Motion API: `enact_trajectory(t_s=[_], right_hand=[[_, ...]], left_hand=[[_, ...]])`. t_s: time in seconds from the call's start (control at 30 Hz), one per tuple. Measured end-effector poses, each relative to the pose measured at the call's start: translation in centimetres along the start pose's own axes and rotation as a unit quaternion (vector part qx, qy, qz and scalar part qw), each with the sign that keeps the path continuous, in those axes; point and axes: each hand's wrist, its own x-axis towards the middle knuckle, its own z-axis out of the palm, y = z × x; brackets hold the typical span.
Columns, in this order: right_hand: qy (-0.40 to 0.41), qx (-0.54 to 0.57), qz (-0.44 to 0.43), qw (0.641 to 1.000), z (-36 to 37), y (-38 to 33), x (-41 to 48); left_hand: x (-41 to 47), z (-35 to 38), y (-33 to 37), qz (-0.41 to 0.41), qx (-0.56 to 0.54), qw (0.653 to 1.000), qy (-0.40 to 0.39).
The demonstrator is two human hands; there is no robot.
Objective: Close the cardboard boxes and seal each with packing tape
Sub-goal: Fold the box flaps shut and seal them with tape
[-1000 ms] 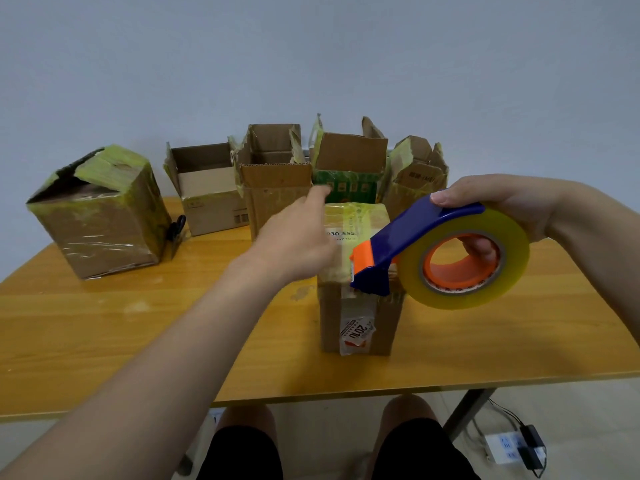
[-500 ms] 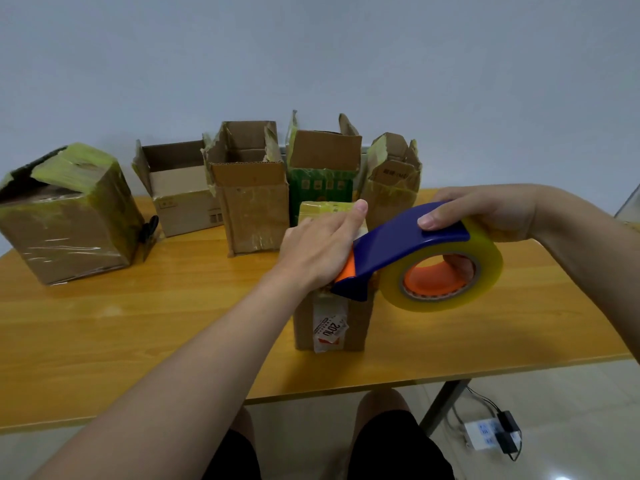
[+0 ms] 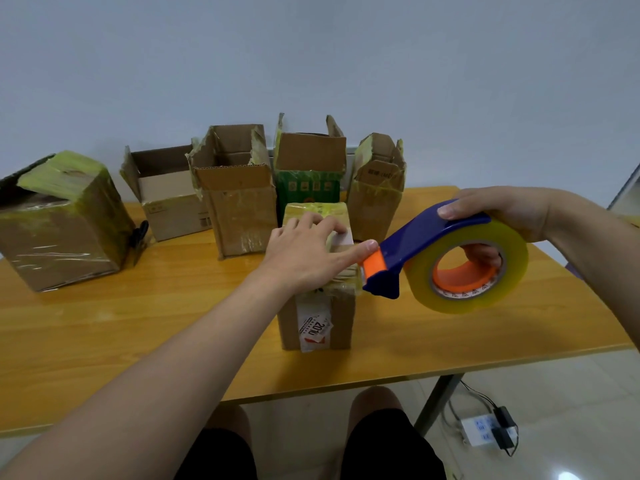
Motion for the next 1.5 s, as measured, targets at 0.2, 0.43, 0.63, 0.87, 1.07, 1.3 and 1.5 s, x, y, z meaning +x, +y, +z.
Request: enact_trajectory(t_s=[0.2, 0.43, 0.63, 0.87, 1.07, 1.3, 1.5], right_hand=[[0.008, -0.002, 0.006, 1.0, 0.1, -0.4, 0.3], [0.016, -0.093, 0.054, 0.994, 0.9, -3.9, 0.1], [0.046, -0.136, 0.111, 0.983, 2.0, -6.8, 0.0], [-0.001, -0.198, 0.16, 0.967, 1.6, -7.6, 0.2], [0.024, -0.215, 0.157, 0.964, 0.5, -7.2, 0.0], [0.197, -0.267, 0.078, 0.94, 1.2, -7.8, -0.2], [0.381, -0.052, -0.053, 0.922, 2.6, -5.6, 2.6]], left_hand=[[0.2, 0.1, -0.4, 0.003, 0.015, 1.0, -0.025], [-0.2, -0.6, -0.5, 0.035, 0.027, 0.995, -0.094], [-0.1, -0.6, -0.5, 0.044, 0.06, 0.991, -0.113], [-0.2, -0.8, -0.5, 0.039, 0.096, 0.986, -0.129], [-0.5, -0.5, -0.3, 0.038, 0.095, 0.988, -0.114], [-0.6, 0.0, -1.2, 0.022, -0.095, 0.995, 0.027], [-1.2, -1.4, -2.7, 0.017, -0.213, 0.977, 0.023]])
